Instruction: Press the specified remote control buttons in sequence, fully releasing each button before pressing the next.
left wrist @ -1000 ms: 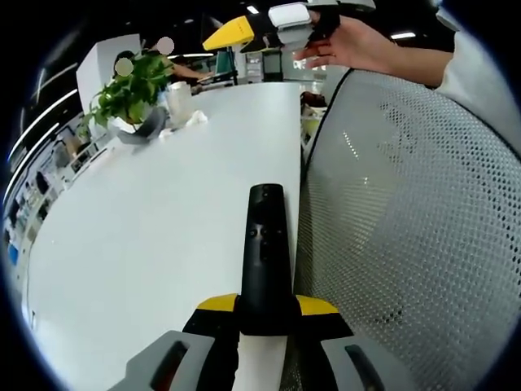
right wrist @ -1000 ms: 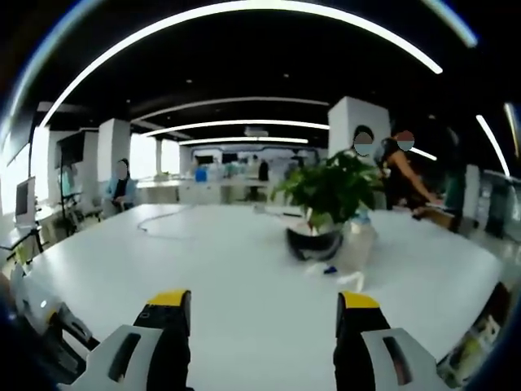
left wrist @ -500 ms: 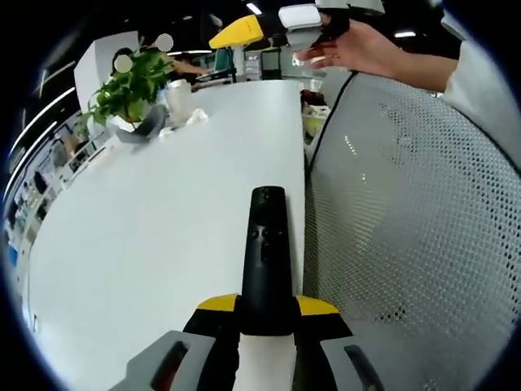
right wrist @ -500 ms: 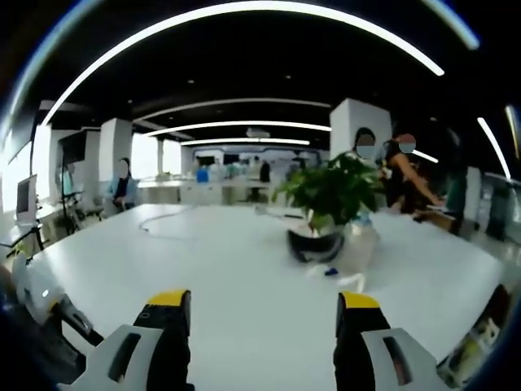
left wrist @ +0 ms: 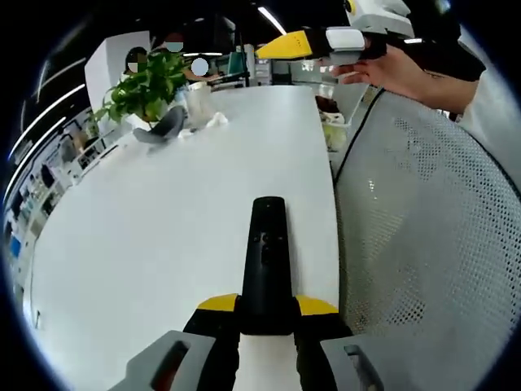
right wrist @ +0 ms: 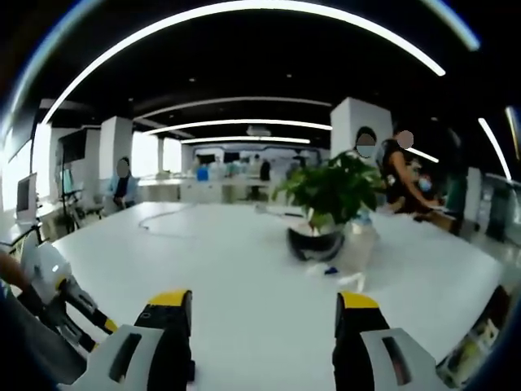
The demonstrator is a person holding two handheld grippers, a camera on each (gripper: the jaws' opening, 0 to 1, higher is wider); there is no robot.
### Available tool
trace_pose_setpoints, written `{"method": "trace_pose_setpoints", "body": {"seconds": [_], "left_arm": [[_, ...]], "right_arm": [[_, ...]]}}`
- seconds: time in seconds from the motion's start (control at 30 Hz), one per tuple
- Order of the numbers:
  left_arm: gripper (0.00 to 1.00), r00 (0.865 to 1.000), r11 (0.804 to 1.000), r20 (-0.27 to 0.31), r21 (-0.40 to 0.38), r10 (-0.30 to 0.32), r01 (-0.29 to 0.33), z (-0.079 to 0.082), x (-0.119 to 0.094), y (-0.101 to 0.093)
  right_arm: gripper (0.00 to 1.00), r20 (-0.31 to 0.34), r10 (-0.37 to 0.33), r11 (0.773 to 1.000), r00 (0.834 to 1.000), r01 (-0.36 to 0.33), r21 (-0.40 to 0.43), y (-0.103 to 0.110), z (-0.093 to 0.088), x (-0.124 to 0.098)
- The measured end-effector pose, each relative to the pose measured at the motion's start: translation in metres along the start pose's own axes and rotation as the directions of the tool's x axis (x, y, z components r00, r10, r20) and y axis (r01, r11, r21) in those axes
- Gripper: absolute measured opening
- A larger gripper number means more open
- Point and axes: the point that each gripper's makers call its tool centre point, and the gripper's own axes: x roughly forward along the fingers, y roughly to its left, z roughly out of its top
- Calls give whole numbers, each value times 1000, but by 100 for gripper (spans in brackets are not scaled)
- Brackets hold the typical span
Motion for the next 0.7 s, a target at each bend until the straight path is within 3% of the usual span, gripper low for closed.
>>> {"method": "trace_pose_setpoints", "body": {"seconds": [0.7], "left_arm": [[24, 999, 999, -24, -10, 32, -33, -8, 5, 42]], "right_arm": [[67, -13, -9, 1000, 1000, 9, -12, 0, -2, 0]]}}
